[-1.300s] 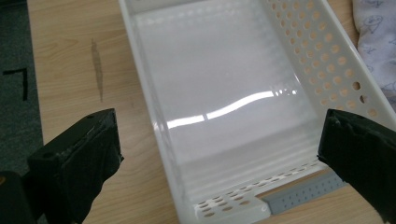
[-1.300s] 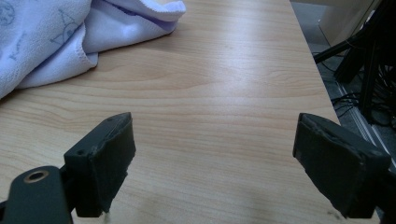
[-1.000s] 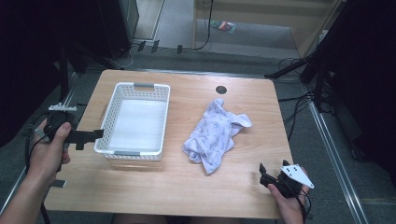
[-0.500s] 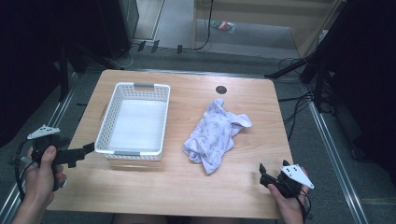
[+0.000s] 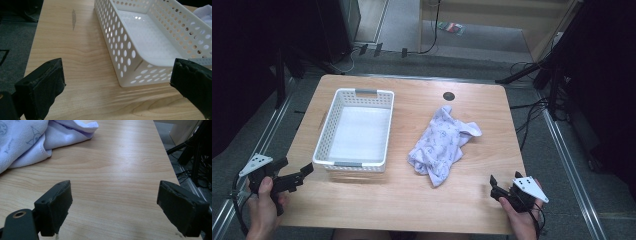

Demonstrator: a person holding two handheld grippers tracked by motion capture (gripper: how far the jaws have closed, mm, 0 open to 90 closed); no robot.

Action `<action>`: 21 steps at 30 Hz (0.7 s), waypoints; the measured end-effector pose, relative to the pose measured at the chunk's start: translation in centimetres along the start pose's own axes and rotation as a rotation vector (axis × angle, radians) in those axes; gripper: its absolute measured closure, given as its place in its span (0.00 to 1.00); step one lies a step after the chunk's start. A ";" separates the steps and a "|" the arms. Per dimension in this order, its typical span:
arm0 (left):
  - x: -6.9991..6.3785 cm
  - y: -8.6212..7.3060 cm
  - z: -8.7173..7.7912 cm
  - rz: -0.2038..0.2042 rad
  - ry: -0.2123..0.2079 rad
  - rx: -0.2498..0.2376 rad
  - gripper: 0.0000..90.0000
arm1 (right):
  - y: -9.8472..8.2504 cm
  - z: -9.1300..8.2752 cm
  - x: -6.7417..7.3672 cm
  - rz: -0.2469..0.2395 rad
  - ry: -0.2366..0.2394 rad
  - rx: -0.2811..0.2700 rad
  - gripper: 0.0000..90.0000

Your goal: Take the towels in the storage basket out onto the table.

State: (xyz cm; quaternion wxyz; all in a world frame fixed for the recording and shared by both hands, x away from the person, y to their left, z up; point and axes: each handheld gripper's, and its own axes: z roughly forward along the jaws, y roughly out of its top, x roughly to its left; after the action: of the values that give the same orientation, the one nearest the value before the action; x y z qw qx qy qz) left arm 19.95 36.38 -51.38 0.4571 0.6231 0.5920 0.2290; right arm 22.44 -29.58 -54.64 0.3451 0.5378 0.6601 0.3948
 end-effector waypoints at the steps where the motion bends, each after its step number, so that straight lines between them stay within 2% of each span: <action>1: 0.1 -0.3 0.0 0.005 -0.007 -0.011 0.00 | 0.0 0.0 0.0 0.001 -0.001 -0.001 0.15; 6: 0.3 -1.7 0.1 0.024 -0.013 -0.049 0.00 | 0.0 0.0 0.0 0.001 -0.002 -0.001 0.15; 7: 0.6 -2.1 0.0 0.040 -0.019 -0.062 0.00 | 0.0 0.0 0.0 0.002 -0.002 -0.001 0.15; 9: 0.9 -2.6 0.1 0.049 -0.005 -0.065 0.00 | 0.0 0.0 0.0 0.002 -0.002 -0.001 0.15; 11: 1.4 -3.1 0.5 0.035 0.002 -0.043 0.00 | 0.0 0.0 0.0 0.004 -0.002 -0.002 0.15; 14: 1.4 -3.3 0.5 0.036 0.004 -0.053 0.00 | 0.0 0.0 0.0 0.003 -0.002 -0.004 0.15; 15: 1.1 -3.4 0.6 0.053 0.003 -0.062 0.00 | 0.0 -0.1 0.0 0.004 0.000 -0.005 0.14; 21: 0.8 -3.6 0.8 0.078 0.002 -0.078 0.00 | 0.0 -0.1 0.0 0.001 0.003 -0.006 0.14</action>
State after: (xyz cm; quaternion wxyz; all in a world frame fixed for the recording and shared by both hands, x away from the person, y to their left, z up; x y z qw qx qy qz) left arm 18.89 36.47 -54.98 0.4711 0.6271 0.5583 0.2704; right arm 22.36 -29.63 -54.64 0.3455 0.5364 0.6594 0.3976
